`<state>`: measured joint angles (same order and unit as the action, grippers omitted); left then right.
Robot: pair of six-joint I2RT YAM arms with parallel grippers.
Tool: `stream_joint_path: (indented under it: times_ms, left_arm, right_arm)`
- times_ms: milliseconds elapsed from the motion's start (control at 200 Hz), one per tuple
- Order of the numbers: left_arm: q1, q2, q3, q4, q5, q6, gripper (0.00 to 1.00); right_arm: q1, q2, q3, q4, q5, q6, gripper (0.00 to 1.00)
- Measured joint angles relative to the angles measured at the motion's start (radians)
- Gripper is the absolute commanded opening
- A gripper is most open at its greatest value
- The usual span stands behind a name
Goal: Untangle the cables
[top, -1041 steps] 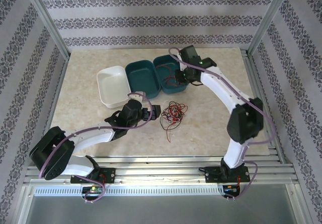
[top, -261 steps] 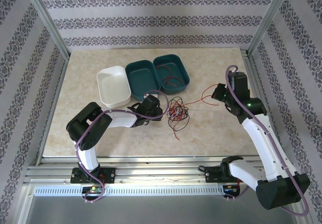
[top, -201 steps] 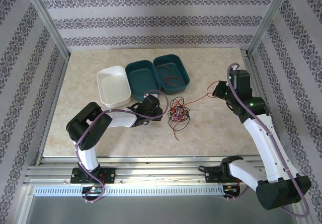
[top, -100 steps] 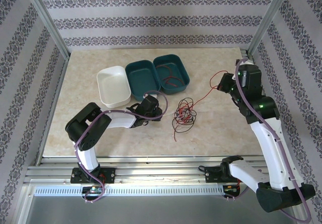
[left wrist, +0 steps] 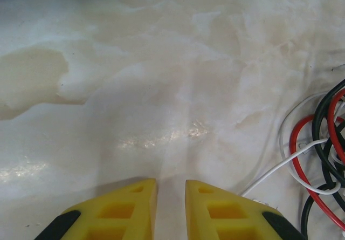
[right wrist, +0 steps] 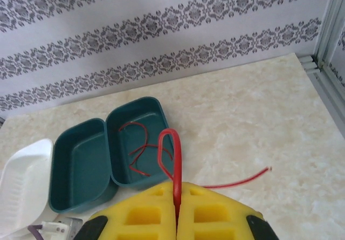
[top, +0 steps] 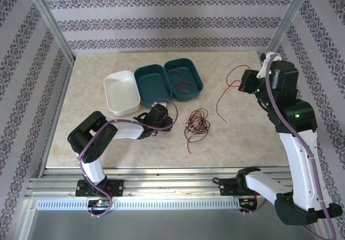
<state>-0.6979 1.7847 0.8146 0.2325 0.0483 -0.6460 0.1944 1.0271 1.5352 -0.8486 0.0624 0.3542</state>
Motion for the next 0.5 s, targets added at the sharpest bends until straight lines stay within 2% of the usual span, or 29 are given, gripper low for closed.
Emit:
stream_joint_path:
  times_ms: [500]
  left_arm:
    - [0.0, -0.029, -0.041, 0.018, 0.021, -0.017, 0.21]
  right_arm:
    - [0.05, 0.125, 0.137, -0.015, -0.046, -0.022, 0.0]
